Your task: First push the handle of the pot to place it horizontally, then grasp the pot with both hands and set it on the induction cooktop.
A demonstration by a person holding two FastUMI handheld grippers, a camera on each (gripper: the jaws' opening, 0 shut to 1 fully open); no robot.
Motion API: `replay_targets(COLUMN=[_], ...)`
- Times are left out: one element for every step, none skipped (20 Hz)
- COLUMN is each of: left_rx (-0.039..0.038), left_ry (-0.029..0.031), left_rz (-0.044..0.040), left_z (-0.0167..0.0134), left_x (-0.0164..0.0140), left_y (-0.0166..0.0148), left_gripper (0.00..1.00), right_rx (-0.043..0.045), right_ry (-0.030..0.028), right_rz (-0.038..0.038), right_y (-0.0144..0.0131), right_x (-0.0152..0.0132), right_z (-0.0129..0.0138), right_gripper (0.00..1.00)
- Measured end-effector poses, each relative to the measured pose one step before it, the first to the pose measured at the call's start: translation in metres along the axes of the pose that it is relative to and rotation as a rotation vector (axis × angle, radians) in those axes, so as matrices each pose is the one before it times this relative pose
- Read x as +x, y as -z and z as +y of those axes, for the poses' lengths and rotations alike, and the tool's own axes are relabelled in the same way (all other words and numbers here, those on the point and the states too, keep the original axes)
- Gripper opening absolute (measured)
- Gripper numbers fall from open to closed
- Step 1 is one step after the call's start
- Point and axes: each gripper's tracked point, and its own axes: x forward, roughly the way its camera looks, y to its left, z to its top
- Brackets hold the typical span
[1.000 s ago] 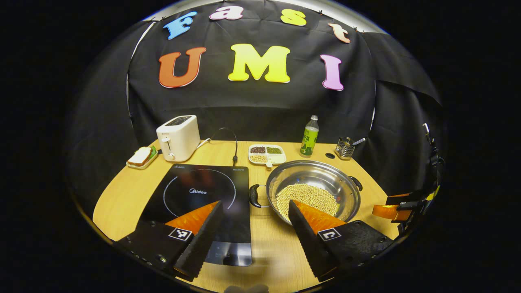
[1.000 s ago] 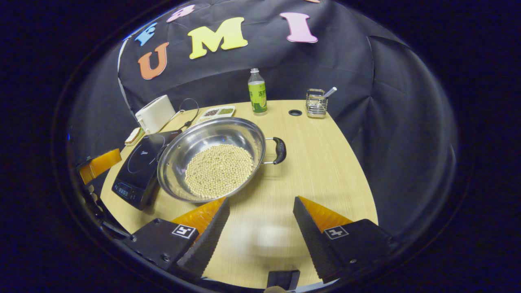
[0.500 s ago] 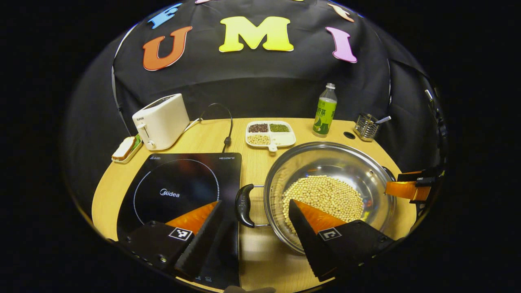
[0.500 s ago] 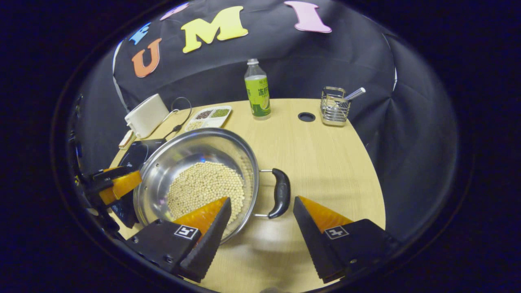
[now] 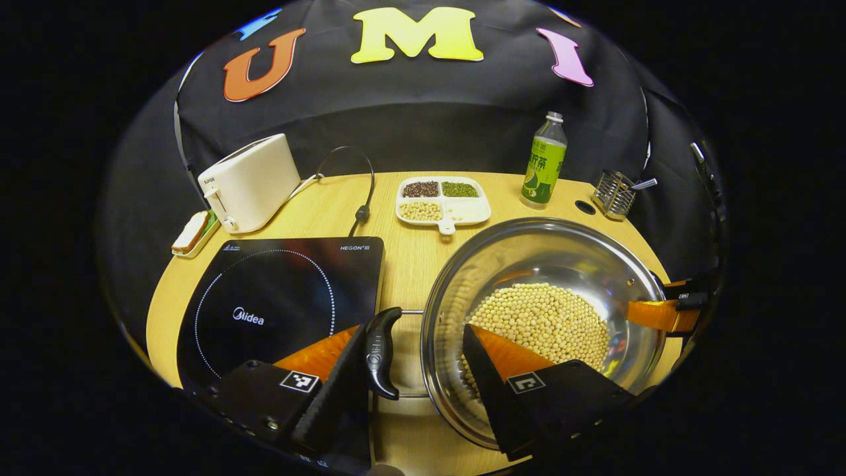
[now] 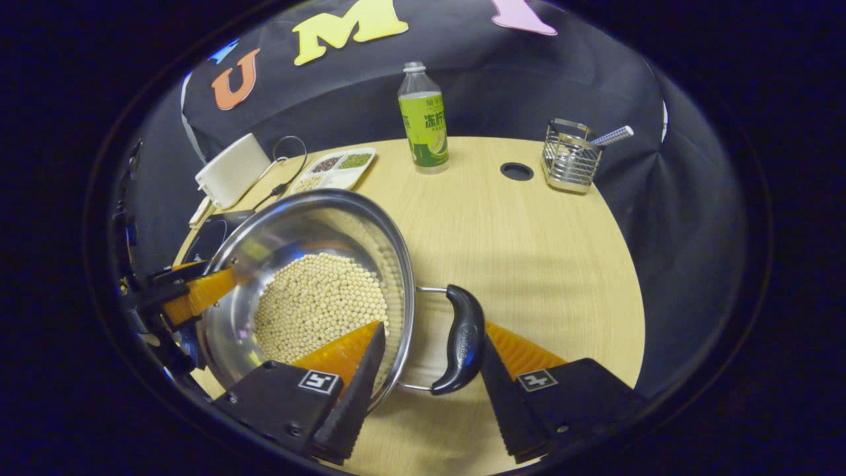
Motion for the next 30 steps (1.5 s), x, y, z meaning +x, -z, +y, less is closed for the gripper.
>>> replay_targets(left_rx=[0.01325,0.01144,-0.00452,-0.00756,-0.00278,-0.00013,-0.0065,-0.01468,-0.00636,0.00181,0.01095,0.00526,0.00619,-0.00362,-0.00293,0.00343,0.00741,0.00482,0.00487,0.00629,0.00547,0.0014,-0.00032,-0.00172,-0.00207,-0.00236,-0.00068,-0.00381,-0.00256,-0.00184], left_ry=[-0.00553,-0.01066,-0.00865,-0.00613,-0.0021,-0.00419,-0.00369,-0.00045,0.0011,0.00073,0.0025,0.00411,0.00514,0.01025,0.01249,0.01428,0.01263,0.00987,0.00635,0.0044,0.00248,0.0011,0.00147,0.00059,0.00016,-0.00218,-0.00364,-0.00631,-0.00684,-0.0057], left_rz=[0.00571,0.01295,0.00069,0.00872,0.01003,0.01784,0.01426,0.00968,0.00227,0.00071,0.00249,0.00835,0.0132,0.00571,-0.00504,-0.01379,-0.01523,-0.01348,-0.00998,-0.0101,-0.01076,-0.00113,-0.00509,-0.00412,0.00128,-0.00492,-0.00292,-0.00173,-0.00094,0.00118], left_z=[0.00173,0.00499,0.00244,0.00125,-0.00077,-0.00038,0.00007,0.00005,-0.00079,-0.00024,-0.0002,0.00097,-0.00077,-0.00016,-0.00096,-0.00047,0.00202,0.00213,0.0039,0.00505,0.00397,0.0048,0.00556,0.00592,0.00809,0.00936,0.00833,0.00887,0.0096,0.00979], left_x=[0.00017,0.00029,0.00021,0.00324,0.00151,-0.0016,-0.00289,0.00132,-0.00048,0.00202,-0.00256,0.00013,-0.00074,-0.00333,-0.00613,-0.00643,-0.00717,-0.00664,-0.00501,-0.00551,-0.00548,-0.00649,-0.00562,-0.0059,-0.00559,-0.00484,-0.00401,-0.00468,-0.00386,-0.00327], left_y=[0.00126,0.00082,0.00011,-0.00047,-0.00053,0.00016,-0.00044,0.00085,-0.00129,-0.00075,0.00092,0.00062,0.00162,0.00106,-0.00024,-0.00233,-0.00373,-0.00395,-0.0015,-0.00179,-0.00198,-0.00019,-0.00063,-0.0002,0.00172,0.0003,0.00086,0.0005,0.00281,0.00148], left_gripper=[0.87,0.86,0.8,0.75,0.66,0.65,0.65,0.65,0.64,0.64,0.72,0.6,0.57,0.58,0.57,0.67,0.58,0.57,0.57,0.57,0.57,0.57,0.57,0.57,0.57,0.57,0.57,0.57,0.57,0.57], right_rx=[0.01609,0.0047,-0.00158,-0.00054,0.00588,-0.00664,-0.01164,0.01424,0.01052,0.00309,0.00405,0.00632,0.00729,0.01387,0.00269,-0.0001,0.00447,0.0011,0.00053,0.00405,0.0038,0.00259,0.00299,0.00118,-0.00461,-0.00193,-0.00247,-0.00235,-0.00362,-0.0055], right_ry=[0.0012,0.0043,0.00614,0.0121,0.01758,0.01235,0.00065,-0.00648,-0.00633,0.0018,0.00705,0.00938,0.00358,0.00369,0.00553,0.00694,0.00884,0.00793,0.00589,0.00362,0.00108,-0.00087,-0.001,-0.00153,-0.00138,-0.00322,-0.00502,-0.00555,-0.00557,-0.00623], right_rz=[0.00587,0.00874,0.01355,0.01136,0.01419,0.01783,0.00524,-0.00724,-0.00744,-0.00603,-0.00102,0.00767,0.0064,0.00039,-0.0102,-0.01375,-0.01496,-0.01371,-0.00954,-0.00442,-0.00554,-0.00219,-0.00302,-0.00635,-0.00288,-0.00457,-0.00208,0.00206,0.00171,0.00096], right_y=[-0.00106,0.00106,0.001,0.00067,-0.00015,0.00233,-0.001,-0.00056,-0.00028,0.00004,-0.00015,0.00149,0.00179,0.00149,0.00196,0.00208,-0.00216,0.00037,0.00016,0.0,-0.00017,0.0007,0.00104,0.00135,0.00118,0.00118,0.00142,0.00226,0.00121,0.00201], right_x=[0.00121,-0.00038,0.00015,-0.00136,0.00221,-0.00077,0.00045,-0.00088,-0.00042,0.00021,-0.00038,-0.0013,-0.00218,-0.00474,-0.00751,-0.01113,-0.00969,-0.00942,-0.00904,-0.00676,-0.00697,-0.00485,-0.00518,-0.00438,-0.00379,-0.00247,-0.00323,-0.00247,-0.00157,-0.00106], right_z=[-0.00015,-0.00024,0.00001,-0.00116,-0.00054,0.00001,0.00034,0.00001,0.00045,-0.00091,-0.00012,0.00084,0.00152,0.00076,0.00022,0.00169,0.00241,0.00266,0.00413,0.00462,0.00565,0.00657,0.00669,0.00569,0.00842,0.00817,0.00926,0.00804,0.00974,0.00999], right_gripper=[0.76,0.72,0.7,0.69,0.68,0.68,0.67,0.67,0.66,0.65,0.62,0.6,0.58,0.57,0.56,0.56,0.56,0.55,0.55,0.55,0.55,0.56,0.55,0.56,0.56,0.55,0.55,0.56,0.58,0.55])
